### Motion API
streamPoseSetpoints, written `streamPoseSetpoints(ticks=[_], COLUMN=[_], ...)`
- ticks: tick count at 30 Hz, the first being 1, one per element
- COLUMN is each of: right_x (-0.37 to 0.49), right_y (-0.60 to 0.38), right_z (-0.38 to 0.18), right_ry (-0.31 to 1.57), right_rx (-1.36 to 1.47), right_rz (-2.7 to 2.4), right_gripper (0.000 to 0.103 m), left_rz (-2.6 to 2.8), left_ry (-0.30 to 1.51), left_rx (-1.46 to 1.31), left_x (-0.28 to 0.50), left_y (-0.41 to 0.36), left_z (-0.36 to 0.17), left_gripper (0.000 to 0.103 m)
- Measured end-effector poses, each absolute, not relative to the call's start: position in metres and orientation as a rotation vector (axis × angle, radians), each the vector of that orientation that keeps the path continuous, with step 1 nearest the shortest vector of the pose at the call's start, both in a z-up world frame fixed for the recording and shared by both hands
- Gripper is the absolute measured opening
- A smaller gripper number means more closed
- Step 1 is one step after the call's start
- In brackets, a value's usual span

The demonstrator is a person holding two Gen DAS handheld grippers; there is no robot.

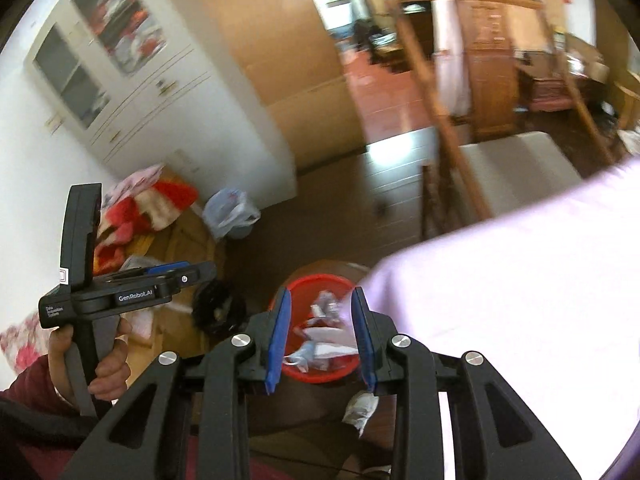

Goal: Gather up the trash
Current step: 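Move both open tools back over the table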

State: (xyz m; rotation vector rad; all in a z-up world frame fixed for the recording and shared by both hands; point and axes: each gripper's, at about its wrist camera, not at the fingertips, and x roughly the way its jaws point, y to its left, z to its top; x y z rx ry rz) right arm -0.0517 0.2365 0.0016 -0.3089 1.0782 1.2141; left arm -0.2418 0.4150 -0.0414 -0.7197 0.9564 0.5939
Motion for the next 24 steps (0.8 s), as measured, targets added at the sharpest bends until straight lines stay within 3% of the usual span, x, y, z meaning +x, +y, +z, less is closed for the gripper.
streamPoseSetpoints(ticks=[12,24], right_x=[-0.005,-0.054], right_y=[0.043,-0.113], right_z=[0.015,0.003], right_ry=[1.026,0.998], right_rx=[-0.006,0.234], right_rz=[0.688,0.223], right_gripper=[0.032,0.034], left_rz=[0.121,-0.312], left_ry=[1.043,1.107], left_rx=[-0.429,-0.167], left_x=[-0.074,0.022], left_y=[0.314,0.16], left_z=[-0.029,-0.033], left_gripper=[0.063,0.065])
